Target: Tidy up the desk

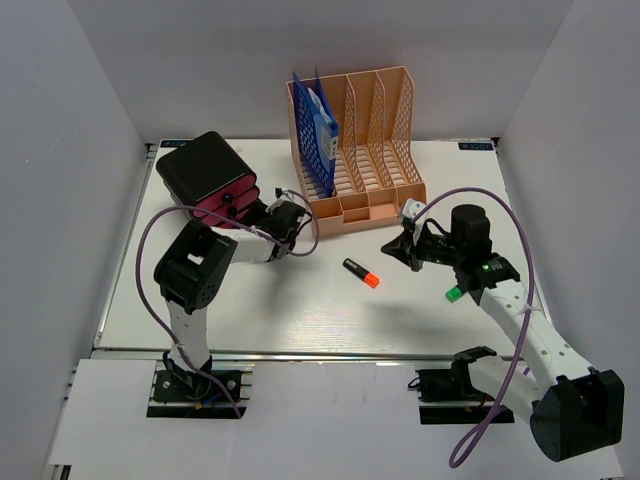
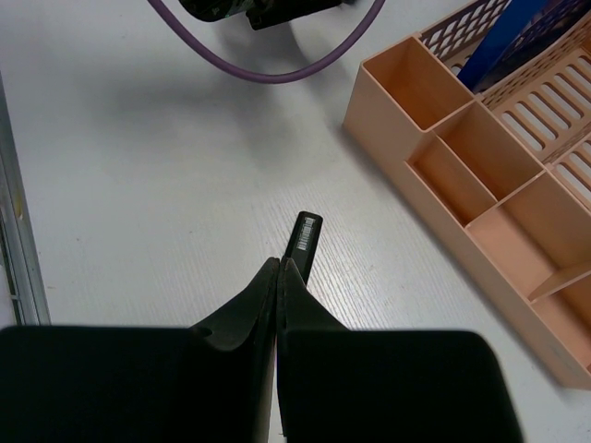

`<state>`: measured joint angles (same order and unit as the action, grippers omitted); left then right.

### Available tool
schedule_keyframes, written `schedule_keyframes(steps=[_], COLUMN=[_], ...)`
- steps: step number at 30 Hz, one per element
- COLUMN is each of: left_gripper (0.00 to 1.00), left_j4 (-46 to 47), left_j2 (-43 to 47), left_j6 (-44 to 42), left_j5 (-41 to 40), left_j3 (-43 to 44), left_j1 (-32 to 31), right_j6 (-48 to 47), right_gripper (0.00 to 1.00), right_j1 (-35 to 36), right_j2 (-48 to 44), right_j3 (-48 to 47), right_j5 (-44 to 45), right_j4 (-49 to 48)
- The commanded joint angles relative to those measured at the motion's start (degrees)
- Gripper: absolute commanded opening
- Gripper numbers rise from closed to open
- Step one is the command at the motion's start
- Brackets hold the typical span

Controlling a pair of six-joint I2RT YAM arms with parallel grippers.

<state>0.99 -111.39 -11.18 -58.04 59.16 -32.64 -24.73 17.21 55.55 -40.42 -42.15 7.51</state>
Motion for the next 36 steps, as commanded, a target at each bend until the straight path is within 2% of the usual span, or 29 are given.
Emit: schedule_keyframes(steps=[1, 8, 12, 16, 18, 21, 24, 27, 36], left_gripper=[0.62, 0.60, 0.54, 0.40, 0.25, 0.08, 0.00, 0.00, 0.00], left_j4=[2.17, 2.96, 2.96, 2.70, 2.35, 1.30, 0.24, -5.11, -9.43], left_j2=[-0.05, -0.84, -1.11, -1.46, -1.19, -0.32, 1.96, 5.29, 9.96], left_j6=[-1.48, -2.09, -2.09, -2.09, -1.74, -0.69, 0.72, 5.98, 9.95], left_j5=[-1.38, -0.85, -0.41, -0.23, 0.47, 0.82, 1.87, 5.03, 9.34], left_j3=[1.66, 1.49, 1.66, 2.28, 2.37, 2.28, 0.88, -0.08, -4.66], left_j1=[1.09, 2.85, 3.38, 3.38, 3.38, 3.38, 1.54, 0.48, -2.77], right_j6=[-1.11, -1.11, -1.11, -1.11, -1.20, -1.28, -1.28, -1.28, -1.28], right_gripper=[0.00, 0.00, 0.00, 0.00, 0.00, 0.00, 0.00, 0.00, 0.00], right_j1=[-0.25, -0.42, -0.25, -0.34, -0.25, -0.16, -0.25, -0.25, -0.34], right_j2=[0.17, 0.44, 0.61, 0.52, 0.52, 0.44, 0.26, 0.17, -0.27], right_j3=[0.17, 0.17, 0.17, 0.17, 0.17, 0.17, 0.17, 0.17, 0.17], right_j5=[-0.30, -0.21, -0.12, -0.21, -0.04, -0.12, -0.04, -0.12, -0.21], right_j4=[-0.30, -0.30, -0.30, -0.39, -0.30, -0.21, -0.21, -0.21, -0.21])
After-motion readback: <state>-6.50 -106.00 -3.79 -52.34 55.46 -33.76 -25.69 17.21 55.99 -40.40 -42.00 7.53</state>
